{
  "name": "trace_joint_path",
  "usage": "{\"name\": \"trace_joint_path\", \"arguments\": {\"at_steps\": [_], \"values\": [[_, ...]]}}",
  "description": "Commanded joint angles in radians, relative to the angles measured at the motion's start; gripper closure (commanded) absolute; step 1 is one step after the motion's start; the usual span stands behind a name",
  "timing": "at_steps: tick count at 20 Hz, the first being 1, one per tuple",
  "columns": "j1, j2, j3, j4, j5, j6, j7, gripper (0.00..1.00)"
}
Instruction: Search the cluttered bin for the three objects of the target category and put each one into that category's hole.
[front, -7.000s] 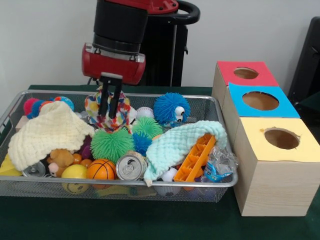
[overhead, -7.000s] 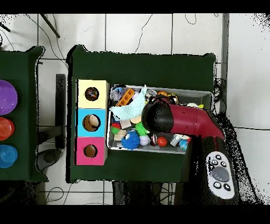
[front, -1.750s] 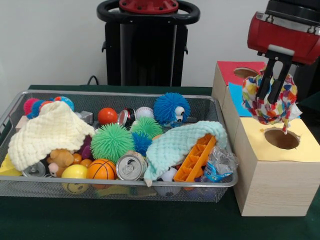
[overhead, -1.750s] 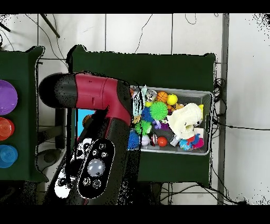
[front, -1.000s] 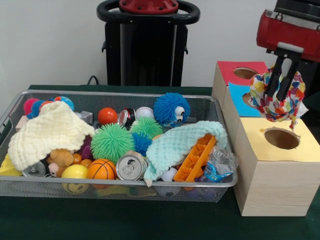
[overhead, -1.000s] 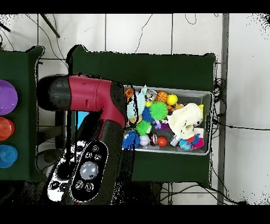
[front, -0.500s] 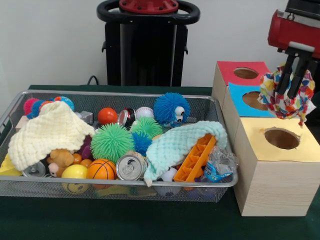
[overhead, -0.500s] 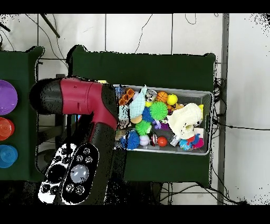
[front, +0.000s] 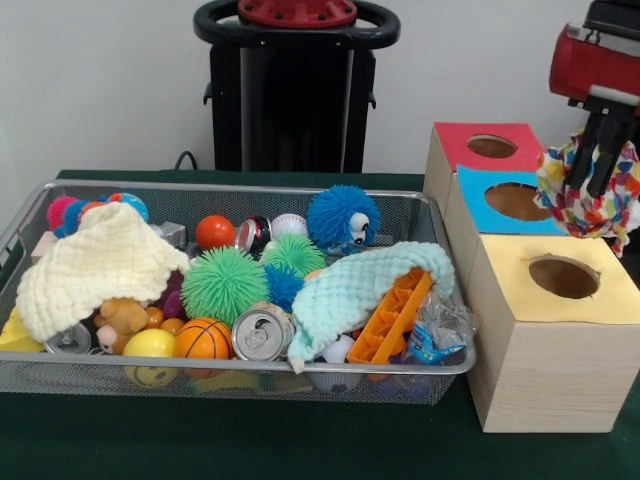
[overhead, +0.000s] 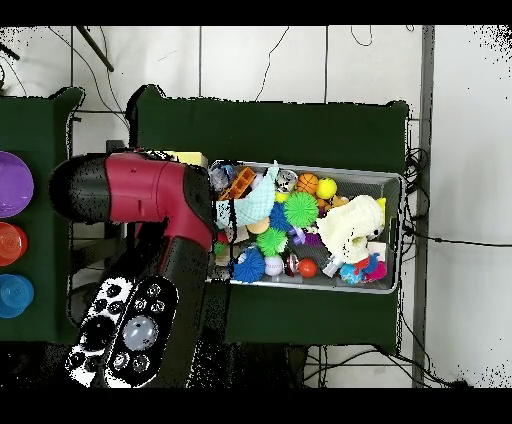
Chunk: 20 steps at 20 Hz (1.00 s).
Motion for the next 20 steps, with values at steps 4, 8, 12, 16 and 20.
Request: {"name": "trace_joint_path", "arguments": {"at_steps": [4, 8, 12, 16, 20], "values": [[0.009, 0.091, 0.014, 0.115, 0.045, -0.056, 0.356, 1.00], [0.006, 0.119, 0.017, 0.112, 0.047, -0.091, 0.371, 1.00], [0.003, 0.130, 0.022, 0.116, 0.050, -0.111, 0.373, 1.00], [0.001, 0.156, 0.031, 0.125, 0.060, -0.142, 0.385, 1.00], [-0.008, 0.183, 0.042, 0.115, 0.074, -0.157, 0.387, 1.00]]}}
